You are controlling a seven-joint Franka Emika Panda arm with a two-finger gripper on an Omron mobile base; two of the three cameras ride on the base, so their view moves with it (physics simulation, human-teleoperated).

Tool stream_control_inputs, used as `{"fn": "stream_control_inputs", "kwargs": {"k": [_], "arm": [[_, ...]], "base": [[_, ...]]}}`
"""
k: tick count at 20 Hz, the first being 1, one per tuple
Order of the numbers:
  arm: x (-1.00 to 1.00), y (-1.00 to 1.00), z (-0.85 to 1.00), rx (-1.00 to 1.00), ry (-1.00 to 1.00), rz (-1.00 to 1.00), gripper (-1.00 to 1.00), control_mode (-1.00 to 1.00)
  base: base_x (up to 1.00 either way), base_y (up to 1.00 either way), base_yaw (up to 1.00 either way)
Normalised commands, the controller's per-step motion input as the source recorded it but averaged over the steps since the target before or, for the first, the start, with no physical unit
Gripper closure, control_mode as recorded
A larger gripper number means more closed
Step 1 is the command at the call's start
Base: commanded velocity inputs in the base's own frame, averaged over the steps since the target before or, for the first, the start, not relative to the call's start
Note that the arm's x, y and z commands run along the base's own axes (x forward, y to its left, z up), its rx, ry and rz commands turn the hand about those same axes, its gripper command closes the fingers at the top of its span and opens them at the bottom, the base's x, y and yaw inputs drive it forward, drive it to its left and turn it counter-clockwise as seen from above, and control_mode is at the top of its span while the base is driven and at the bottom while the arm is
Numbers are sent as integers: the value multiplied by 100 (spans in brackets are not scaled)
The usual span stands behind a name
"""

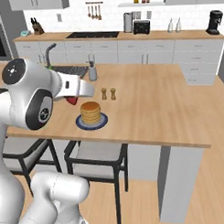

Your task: Take the strawberry from the fridge and place it on top of the pancake, located on the dining counter.

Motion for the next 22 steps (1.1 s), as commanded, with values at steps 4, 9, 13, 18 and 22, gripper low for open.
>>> {"fn": "stream_control_inputs", "kwargs": {"k": [4,9,13,18,22], "arm": [[87,89,-19,0,19,0,100,-100],[66,40,-27,5,29,0,100,-100],[68,2,-32,5,29,1,100,-100],[74,4,-44,4,25,0,100,-100],[32,4,-55,9,14,2,100,-100]], "base": [[0,0,0],[0,0,0],[0,0,0],[0,0,0],[0,0,0]]}}
